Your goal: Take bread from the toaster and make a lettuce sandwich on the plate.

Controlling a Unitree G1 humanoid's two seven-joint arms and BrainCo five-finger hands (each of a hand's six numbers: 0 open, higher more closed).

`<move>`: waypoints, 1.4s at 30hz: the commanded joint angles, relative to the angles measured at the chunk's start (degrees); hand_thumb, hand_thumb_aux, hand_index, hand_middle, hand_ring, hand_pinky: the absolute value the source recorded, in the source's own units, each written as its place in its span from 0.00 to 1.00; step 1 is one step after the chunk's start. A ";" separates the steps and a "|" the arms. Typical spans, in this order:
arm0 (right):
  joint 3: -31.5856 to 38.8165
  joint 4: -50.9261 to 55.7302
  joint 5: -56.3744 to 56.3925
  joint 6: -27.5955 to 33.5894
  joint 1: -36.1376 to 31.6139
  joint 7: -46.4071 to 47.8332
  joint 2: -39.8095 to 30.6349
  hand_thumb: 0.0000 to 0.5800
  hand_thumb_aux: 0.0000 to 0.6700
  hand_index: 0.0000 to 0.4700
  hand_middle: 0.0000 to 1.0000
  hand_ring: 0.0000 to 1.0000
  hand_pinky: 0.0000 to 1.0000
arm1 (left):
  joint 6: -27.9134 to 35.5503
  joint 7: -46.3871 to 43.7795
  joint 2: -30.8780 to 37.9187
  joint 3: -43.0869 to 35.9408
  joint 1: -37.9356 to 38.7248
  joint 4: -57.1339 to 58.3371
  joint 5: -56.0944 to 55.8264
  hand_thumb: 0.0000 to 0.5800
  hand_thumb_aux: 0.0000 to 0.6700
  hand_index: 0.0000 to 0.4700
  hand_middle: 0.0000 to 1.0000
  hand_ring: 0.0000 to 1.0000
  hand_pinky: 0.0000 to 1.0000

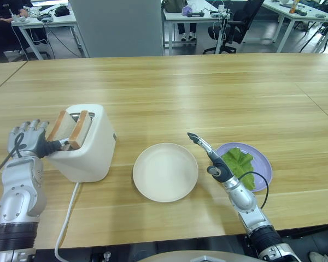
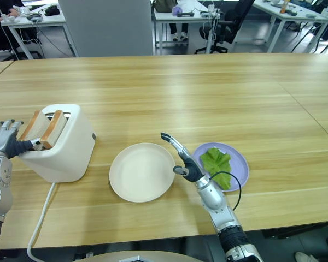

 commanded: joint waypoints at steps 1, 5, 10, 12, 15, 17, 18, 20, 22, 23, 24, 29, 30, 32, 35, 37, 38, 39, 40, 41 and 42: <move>-0.05 -1.02 -0.48 0.24 0.57 0.26 -0.51 0.00 0.00 0.00 0.00 0.00 0.00 | -1.21 1.52 -0.96 -0.26 -0.36 -2.73 -4.46 1.00 1.00 0.98 0.19 0.19 0.19; -0.94 -1.86 -1.23 0.40 0.49 -0.59 -1.07 0.00 0.00 0.00 0.00 0.00 0.00 | -2.13 6.57 -1.69 3.29 -1.19 -7.30 -8.37 1.00 1.00 0.98 1.00 1.00 1.00; -3.50 -5.10 -5.60 1.00 0.27 -3.03 -3.35 0.00 0.00 0.00 0.00 0.00 0.00 | -4.19 10.98 -2.37 7.10 -1.38 -11.82 -12.58 1.00 1.00 0.98 1.00 1.00 1.00; -4.94 -7.09 -8.74 1.69 0.18 -4.24 -5.25 0.00 0.00 0.00 0.00 0.00 0.00 | -5.09 12.29 -2.51 8.14 -1.33 -12.65 -13.96 1.00 1.00 0.98 1.00 1.00 1.00; -8.05 -9.99 -16.66 4.49 0.06 -7.21 -10.04 0.00 0.00 0.00 0.00 0.00 0.00 | -6.78 14.16 -2.38 10.35 -1.52 -14.17 -16.27 1.00 1.00 0.98 1.00 1.00 1.00; -9.43 -10.88 -21.02 6.89 0.01 -9.27 -13.01 0.00 0.00 0.00 0.00 0.00 0.00 | -7.72 15.14 -2.13 11.81 -1.55 -15.38 -17.27 1.00 1.00 0.98 1.00 1.00 1.00; -10.37 -10.41 -24.61 10.04 -0.33 -10.65 -15.64 0.00 0.00 0.00 0.00 0.00 0.00 | -8.90 15.65 -2.19 13.26 -1.87 -16.88 -18.89 1.00 1.00 0.98 1.00 1.00 1.00; -11.12 -8.34 -31.78 15.32 -1.22 -14.39 -20.72 0.00 0.00 0.00 0.00 0.00 0.00 | -11.37 15.15 -3.39 15.59 -2.75 -20.20 -24.54 1.00 1.00 0.98 1.00 1.00 1.00; -9.52 -4.36 -38.14 19.86 -2.34 -18.24 -25.50 0.00 0.00 0.00 0.00 0.00 0.00 | -12.52 12.55 -4.79 16.19 -3.23 -23.55 -30.51 1.00 1.00 0.98 1.00 1.00 1.00; -8.51 -2.48 -40.03 21.42 -2.79 -19.65 -27.17 0.00 0.00 0.00 0.00 0.00 0.00 | -12.42 10.93 -5.47 15.83 -3.26 -24.90 -33.03 1.00 1.00 0.98 1.00 1.00 1.00; -7.55 -0.67 -41.45 22.73 -3.18 -20.90 -28.41 0.00 0.00 0.00 0.00 0.00 0.00 | -12.20 9.39 -6.08 15.19 -3.25 -26.06 -35.24 1.00 1.00 0.98 1.00 1.00 1.00; -1.77 9.67 -46.28 26.85 -5.64 -26.69 -31.66 0.00 0.00 0.00 0.00 0.00 0.00 | -9.35 0.98 -9.00 7.93 -2.88 -30.18 -43.50 1.00 1.00 0.98 1.00 1.00 1.00; -0.48 12.00 -46.80 27.29 -6.32 -27.52 -31.67 0.00 0.00 0.00 0.00 0.00 0.00 | -8.88 -0.43 -9.54 6.31 -2.72 -30.69 -44.71 1.00 1.00 0.98 1.00 1.00 1.00; 2.03 16.49 -47.37 28.06 -7.86 -28.48 -31.56 0.00 0.00 0.00 0.00 0.00 0.00 | -7.39 -3.03 -10.74 3.21 -2.32 -31.44 -46.93 1.00 1.00 0.98 1.00 1.00 1.00; 5.17 22.27 -47.01 28.33 -9.96 -29.03 -30.97 0.35 0.19 0.19 0.00 0.00 0.00 | -6.73 -6.54 -11.72 -2.69 -0.90 -31.14 -47.63 1.00 1.00 0.98 1.00 1.00 1.00; 7.24 25.02 -46.61 27.68 -11.00 -29.27 -30.48 0.56 0.34 0.33 0.00 0.00 0.00 | -6.38 -7.80 -12.00 -6.29 -0.56 -29.93 -46.51 1.00 1.00 0.98 1.00 1.00 1.00; 8.19 25.94 -46.55 27.39 -11.43 -29.42 -30.30 0.68 0.44 0.43 0.00 0.00 0.00 | -6.26 -8.27 -12.02 -8.02 -0.52 -28.81 -45.67 1.00 1.00 0.98 1.00 1.00 1.00; 9.03 26.68 -46.44 27.19 -11.81 -29.66 -30.19 0.68 0.44 0.43 0.00 0.00 0.00 | -6.47 -8.66 -11.90 -9.72 -0.51 -27.45 -44.76 1.00 1.00 0.98 1.00 1.00 1.00; 9.70 27.14 -46.24 27.09 -12.08 -29.97 -30.18 0.93 0.73 0.71 0.00 0.00 0.00 | -6.64 -8.81 -11.83 -11.20 -0.67 -25.86 -43.81 1.00 1.00 0.98 1.00 1.00 1.00; 10.25 27.45 -46.02 26.97 -12.33 -30.40 -30.19 0.93 0.73 0.71 0.00 0.00 0.00 | -7.01 -8.85 -11.74 -12.84 -0.83 -23.79 -42.66 1.00 1.00 0.98 1.00 1.00 1.00; 10.61 27.62 -45.60 26.74 -12.54 -30.58 -30.16 1.00 1.00 0.98 0.00 0.00 0.00 | -7.30 -9.12 -11.65 -14.39 -0.96 -21.76 -41.78 1.00 1.00 0.98 1.00 1.00 1.00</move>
